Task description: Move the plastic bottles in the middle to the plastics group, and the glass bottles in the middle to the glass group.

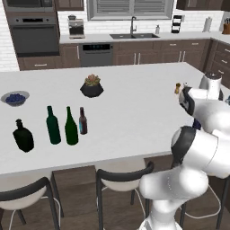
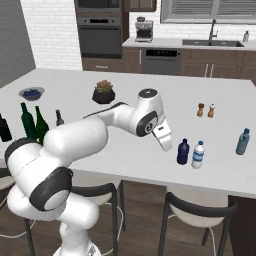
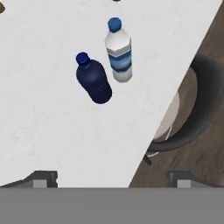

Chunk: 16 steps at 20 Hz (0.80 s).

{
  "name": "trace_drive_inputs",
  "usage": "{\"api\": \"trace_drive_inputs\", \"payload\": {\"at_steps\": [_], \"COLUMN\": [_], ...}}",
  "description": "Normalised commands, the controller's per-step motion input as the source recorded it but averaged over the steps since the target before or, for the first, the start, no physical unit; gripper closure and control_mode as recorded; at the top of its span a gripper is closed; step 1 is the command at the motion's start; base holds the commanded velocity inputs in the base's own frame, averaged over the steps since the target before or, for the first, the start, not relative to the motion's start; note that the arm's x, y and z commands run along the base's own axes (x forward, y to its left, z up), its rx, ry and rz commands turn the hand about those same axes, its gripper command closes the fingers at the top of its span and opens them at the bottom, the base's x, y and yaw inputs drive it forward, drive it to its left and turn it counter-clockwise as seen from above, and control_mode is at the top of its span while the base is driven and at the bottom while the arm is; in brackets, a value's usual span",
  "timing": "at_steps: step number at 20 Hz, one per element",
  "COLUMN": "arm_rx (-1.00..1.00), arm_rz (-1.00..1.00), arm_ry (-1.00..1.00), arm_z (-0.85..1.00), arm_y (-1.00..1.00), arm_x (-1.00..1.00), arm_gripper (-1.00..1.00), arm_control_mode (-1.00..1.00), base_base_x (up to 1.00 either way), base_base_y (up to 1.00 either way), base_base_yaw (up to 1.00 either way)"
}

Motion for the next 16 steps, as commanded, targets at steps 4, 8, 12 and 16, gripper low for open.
{"api": "trace_drive_inputs", "payload": {"at_steps": [4, 8, 12, 16], "arm_rx": [0.00, 0.00, 0.00, 0.00], "arm_rz": [0.36, 0.19, 0.19, 0.23], "arm_ry": [0.00, -0.17, -0.21, -0.14], "arm_z": [0.07, 0.34, 0.37, 0.23], "arm_y": [0.70, 0.56, 0.64, 0.59], "arm_x": [-0.87, -0.56, -0.46, -0.41], "arm_gripper": [-1.00, -1.00, -1.00, -1.00], "arm_control_mode": [-1.00, -1.00, -1.00, -1.00], "base_base_x": [0.00, 0.00, 0.00, 0.00], "base_base_y": [0.00, 0.00, 0.00, 0.00], "base_base_yaw": [0.00, 0.00, 0.00, 0.00]}}
